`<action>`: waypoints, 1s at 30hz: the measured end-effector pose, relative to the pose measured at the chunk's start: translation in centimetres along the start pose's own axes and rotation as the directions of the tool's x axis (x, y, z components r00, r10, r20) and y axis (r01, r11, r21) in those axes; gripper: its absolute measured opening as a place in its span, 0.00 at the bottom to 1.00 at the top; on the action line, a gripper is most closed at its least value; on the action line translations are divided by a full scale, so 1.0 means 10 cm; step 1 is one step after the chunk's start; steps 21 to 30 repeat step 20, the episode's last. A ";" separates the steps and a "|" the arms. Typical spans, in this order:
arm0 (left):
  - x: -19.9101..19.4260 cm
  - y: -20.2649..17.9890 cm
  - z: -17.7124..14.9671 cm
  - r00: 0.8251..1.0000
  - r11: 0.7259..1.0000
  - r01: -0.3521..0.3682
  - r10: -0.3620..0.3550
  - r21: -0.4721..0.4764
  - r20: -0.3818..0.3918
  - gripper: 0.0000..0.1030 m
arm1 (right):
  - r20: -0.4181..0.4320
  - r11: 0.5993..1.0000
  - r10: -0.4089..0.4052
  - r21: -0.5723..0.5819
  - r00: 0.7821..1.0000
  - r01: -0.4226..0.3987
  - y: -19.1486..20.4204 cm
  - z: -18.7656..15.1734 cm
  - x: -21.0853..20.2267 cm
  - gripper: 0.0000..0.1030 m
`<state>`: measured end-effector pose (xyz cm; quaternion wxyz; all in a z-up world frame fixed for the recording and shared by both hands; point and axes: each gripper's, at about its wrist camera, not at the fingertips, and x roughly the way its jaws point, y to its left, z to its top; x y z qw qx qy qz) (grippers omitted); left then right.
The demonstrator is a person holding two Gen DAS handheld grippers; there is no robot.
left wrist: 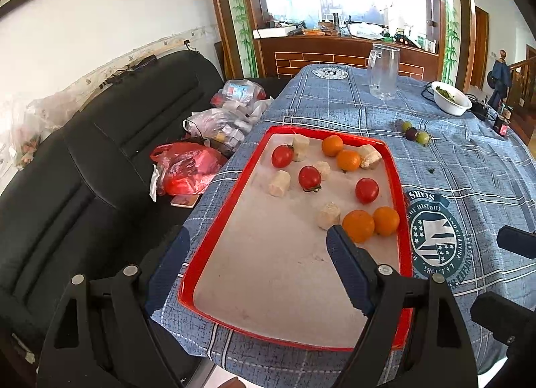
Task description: Organize fruits
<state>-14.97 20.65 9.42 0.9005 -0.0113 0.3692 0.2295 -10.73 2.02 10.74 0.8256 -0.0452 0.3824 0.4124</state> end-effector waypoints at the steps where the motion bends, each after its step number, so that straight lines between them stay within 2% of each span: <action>1: -0.01 0.00 0.00 1.000 1.000 -0.001 0.001 0.000 0.001 0.82 | -0.002 1.000 -0.001 0.000 1.000 0.001 0.00 0.00 0.00 0.86; 30: -0.03 -0.04 0.00 1.000 1.000 -0.001 0.001 0.000 0.000 0.82 | -0.001 1.000 0.001 0.022 1.000 -0.001 -0.08 -0.04 -0.02 0.86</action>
